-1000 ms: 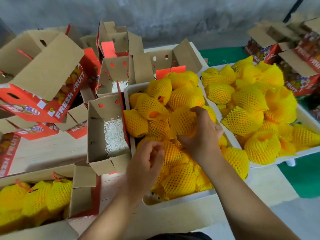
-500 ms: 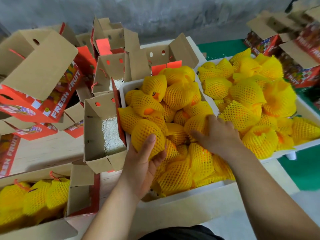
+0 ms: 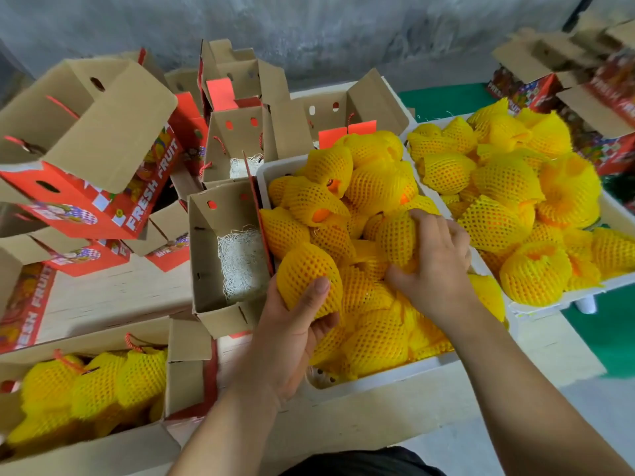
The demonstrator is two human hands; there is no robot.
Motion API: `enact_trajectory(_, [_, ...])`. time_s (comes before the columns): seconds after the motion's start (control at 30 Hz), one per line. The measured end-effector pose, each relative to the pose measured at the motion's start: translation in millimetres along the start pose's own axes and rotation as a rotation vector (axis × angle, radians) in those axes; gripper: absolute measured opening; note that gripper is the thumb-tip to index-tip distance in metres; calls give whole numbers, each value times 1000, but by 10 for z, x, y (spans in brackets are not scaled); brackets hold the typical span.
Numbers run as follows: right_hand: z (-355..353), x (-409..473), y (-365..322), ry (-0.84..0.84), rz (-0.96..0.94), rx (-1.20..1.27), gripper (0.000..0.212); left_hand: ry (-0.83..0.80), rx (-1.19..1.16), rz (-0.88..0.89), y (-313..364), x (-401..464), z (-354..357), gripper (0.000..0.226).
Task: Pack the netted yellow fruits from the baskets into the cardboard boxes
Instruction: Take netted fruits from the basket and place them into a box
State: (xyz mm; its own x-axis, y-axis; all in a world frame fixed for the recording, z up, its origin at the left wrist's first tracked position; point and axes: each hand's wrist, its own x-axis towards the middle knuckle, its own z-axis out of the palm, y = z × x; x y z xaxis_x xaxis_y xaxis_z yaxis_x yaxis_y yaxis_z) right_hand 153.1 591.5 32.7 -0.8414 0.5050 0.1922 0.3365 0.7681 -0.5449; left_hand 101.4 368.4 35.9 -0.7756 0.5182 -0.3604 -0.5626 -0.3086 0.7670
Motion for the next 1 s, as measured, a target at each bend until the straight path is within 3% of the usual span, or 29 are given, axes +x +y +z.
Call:
enact_trajectory(0.1, [-124,-146,-303,-3,-194,139,81,-51,24,6,130,-70,-206,90])
enact_trajectory(0.23, [73,-452,-1017,-167,-303,340,78,-91,110,53,358,-226,-611,85])
enact_trajectory(0.33, [368,-692,-1572,-284,-232,486,73,-62,140,73,628,-423,-1126,89])
enact_trajectory(0.43, [715,-932,-2188,-238,-101,643,57,-68,170,55,927,-681,-1754,89])
enact_trajectory(0.57, [1238,-1239,-2950,-153,78,914,99,-43,122,61,1309,-1034,-2555,80])
enact_trajectory(0.63, [1465,-1321,-3259,-162,212,1088,105,-22,132,72,1473,-1169,-2859,79])
enact_trajectory(0.77, [1811,-1509,-3777,-303,410,1542,57,20,67,102,1637,-1392,-3227,60])
enact_trajectory(0.83, [1925,-1582,-3919,-380,459,1630,39,48,73,98,1676,-1453,-3329,69])
enact_trajectory(0.9, [1995,-1595,-4000,-422,483,1665,38,60,77,90,1716,-1479,-3392,77])
enact_trajectory(1.0, [2089,-1556,-4048,-471,525,1640,55,54,17,63,1770,-1462,-3479,90])
